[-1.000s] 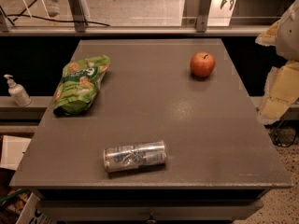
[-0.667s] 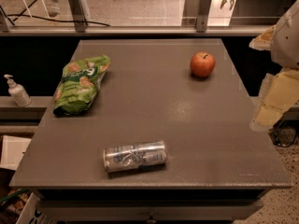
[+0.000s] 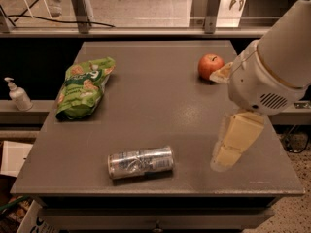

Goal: Place redbull can upright

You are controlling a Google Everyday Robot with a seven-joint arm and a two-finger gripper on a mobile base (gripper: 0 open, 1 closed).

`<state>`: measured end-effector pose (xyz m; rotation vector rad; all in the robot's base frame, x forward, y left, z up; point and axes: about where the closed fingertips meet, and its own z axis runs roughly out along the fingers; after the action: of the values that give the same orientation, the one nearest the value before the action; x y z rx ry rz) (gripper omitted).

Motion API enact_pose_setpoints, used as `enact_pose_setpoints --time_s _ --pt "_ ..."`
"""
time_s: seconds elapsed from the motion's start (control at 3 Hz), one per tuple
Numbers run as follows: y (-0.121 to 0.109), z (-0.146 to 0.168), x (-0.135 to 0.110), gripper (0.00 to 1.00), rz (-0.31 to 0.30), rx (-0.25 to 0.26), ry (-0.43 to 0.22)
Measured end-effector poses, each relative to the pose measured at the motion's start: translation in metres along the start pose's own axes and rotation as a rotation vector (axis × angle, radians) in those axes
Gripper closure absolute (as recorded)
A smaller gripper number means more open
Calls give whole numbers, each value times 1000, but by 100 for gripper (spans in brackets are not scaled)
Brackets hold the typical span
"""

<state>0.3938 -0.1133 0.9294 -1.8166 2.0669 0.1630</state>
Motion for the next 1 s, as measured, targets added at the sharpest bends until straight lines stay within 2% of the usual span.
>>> enact_pose_setpoints --time_s 0.67,1.0 --pt "35 76 -83 0 -128 -115 -61" --pt "46 103 -115 0 -169 -141 -57"
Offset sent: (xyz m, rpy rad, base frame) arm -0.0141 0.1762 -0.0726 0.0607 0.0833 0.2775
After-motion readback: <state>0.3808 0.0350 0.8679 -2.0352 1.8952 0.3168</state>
